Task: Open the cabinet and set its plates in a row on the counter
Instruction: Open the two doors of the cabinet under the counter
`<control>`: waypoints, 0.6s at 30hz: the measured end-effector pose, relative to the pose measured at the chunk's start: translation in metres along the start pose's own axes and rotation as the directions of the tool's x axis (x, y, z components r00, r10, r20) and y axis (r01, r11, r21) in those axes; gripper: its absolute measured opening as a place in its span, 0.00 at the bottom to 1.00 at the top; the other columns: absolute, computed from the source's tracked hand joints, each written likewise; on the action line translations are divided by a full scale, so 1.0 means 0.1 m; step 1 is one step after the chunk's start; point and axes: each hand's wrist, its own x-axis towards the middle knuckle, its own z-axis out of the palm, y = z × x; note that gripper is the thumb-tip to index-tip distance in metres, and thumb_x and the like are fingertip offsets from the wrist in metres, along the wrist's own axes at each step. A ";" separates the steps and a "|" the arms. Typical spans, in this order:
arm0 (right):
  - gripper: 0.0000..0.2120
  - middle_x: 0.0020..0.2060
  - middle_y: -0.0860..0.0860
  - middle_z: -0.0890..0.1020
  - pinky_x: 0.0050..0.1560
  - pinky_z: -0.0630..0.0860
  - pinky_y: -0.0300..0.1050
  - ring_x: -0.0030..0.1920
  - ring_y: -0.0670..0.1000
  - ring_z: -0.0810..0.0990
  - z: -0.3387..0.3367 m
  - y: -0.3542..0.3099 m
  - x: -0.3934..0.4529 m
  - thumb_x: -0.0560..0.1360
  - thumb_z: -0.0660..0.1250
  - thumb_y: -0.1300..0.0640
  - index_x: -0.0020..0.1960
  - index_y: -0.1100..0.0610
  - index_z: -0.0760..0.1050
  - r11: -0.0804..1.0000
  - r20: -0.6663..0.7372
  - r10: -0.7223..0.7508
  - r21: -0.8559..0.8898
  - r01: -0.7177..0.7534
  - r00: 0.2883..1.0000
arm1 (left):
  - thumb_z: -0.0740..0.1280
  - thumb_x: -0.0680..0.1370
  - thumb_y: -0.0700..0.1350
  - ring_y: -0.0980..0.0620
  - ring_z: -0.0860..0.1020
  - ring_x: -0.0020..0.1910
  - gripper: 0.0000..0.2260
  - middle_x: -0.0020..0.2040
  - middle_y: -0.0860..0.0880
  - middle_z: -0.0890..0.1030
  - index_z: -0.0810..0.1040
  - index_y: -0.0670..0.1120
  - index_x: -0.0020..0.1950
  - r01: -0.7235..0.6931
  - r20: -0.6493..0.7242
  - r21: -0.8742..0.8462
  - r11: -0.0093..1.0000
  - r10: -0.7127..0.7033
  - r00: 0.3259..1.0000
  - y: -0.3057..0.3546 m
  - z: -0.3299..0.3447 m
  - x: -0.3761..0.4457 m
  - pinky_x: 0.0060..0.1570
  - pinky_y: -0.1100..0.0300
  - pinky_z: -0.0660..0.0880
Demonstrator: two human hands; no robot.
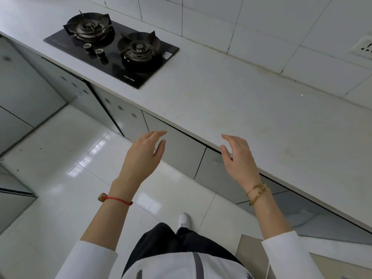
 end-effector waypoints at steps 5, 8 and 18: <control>0.18 0.65 0.53 0.75 0.69 0.66 0.44 0.69 0.52 0.67 0.15 0.09 0.14 0.82 0.58 0.56 0.70 0.59 0.69 1.000 0.010 0.012 0.004 -0.012 1.000 | 0.58 0.83 0.49 0.50 0.76 0.62 0.16 0.64 0.51 0.78 0.74 0.50 0.69 -0.004 0.026 0.007 1.000 0.004 1.000 -0.06 0.19 0.18 0.55 0.58 0.72; 0.18 0.66 0.53 0.75 0.69 0.66 0.46 0.70 0.52 0.67 0.29 0.15 0.17 0.82 0.58 0.56 0.70 0.59 0.69 1.000 -0.002 0.022 0.016 -0.022 1.000 | 0.58 0.83 0.49 0.50 0.76 0.62 0.15 0.64 0.52 0.78 0.74 0.51 0.68 -0.010 0.039 0.010 1.000 0.010 0.999 -0.17 0.34 0.22 0.55 0.60 0.71; 0.18 0.64 0.52 0.75 0.71 0.64 0.45 0.68 0.50 0.68 1.32 0.75 0.17 0.82 0.57 0.54 0.69 0.58 0.70 0.998 -0.098 -0.048 -0.039 0.045 0.994 | 0.58 0.83 0.49 0.49 0.76 0.62 0.15 0.64 0.51 0.78 0.73 0.49 0.68 -0.104 0.011 0.013 0.995 0.103 0.995 -0.99 1.44 0.26 0.57 0.58 0.72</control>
